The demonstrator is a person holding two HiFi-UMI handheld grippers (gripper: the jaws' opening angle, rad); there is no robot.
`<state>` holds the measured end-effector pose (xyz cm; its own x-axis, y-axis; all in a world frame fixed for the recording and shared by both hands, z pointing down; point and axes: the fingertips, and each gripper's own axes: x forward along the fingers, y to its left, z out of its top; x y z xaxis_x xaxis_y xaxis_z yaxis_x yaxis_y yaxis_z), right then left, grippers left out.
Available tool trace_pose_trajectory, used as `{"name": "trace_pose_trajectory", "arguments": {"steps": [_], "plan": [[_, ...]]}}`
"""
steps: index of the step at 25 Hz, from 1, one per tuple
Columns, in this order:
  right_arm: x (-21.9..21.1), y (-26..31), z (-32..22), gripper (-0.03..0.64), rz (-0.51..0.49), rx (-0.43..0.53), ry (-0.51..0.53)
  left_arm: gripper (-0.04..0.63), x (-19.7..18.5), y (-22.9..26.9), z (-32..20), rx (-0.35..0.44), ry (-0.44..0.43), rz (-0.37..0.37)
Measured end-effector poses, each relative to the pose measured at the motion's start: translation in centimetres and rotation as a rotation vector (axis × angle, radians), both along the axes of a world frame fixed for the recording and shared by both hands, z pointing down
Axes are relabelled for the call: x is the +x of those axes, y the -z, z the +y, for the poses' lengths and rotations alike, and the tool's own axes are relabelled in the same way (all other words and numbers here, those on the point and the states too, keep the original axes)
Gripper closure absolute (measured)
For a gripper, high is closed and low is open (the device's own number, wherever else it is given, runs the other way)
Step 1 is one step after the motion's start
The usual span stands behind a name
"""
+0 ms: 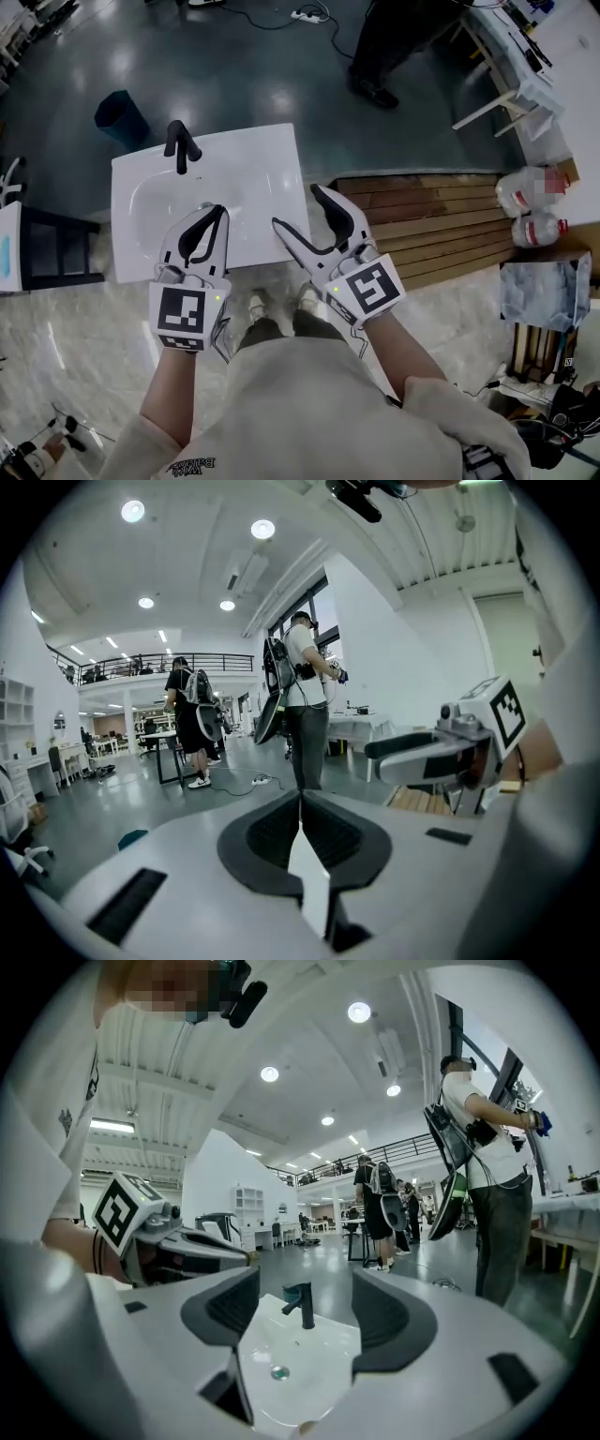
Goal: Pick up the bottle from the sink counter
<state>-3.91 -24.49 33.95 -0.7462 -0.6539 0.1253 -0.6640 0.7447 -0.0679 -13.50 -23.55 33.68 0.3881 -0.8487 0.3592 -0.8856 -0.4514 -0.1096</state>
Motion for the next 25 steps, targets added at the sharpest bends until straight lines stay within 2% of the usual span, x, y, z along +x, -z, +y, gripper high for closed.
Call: {"name": "trace_pose_trajectory", "arguments": {"steps": [9,15,20,25], "plan": [[-2.2,-10.1,-0.8,0.286,0.084,-0.075,0.047,0.584,-0.3,-4.4,-0.4,-0.077,-0.008,0.002],[-2.6,-15.8,-1.1,0.273,0.111,-0.119,0.067,0.584,-0.2,-7.9,-0.2,-0.142,-0.018,0.0],[-3.0,-21.5,-0.9,0.264,0.17,-0.161,0.121,0.584,0.4,-10.7,0.1,-0.203,-0.026,0.054],[-3.1,-25.8,-0.9,0.255,0.197,-0.194,0.139,0.584,1.1,-13.2,0.2,-0.241,-0.057,0.054]]}}
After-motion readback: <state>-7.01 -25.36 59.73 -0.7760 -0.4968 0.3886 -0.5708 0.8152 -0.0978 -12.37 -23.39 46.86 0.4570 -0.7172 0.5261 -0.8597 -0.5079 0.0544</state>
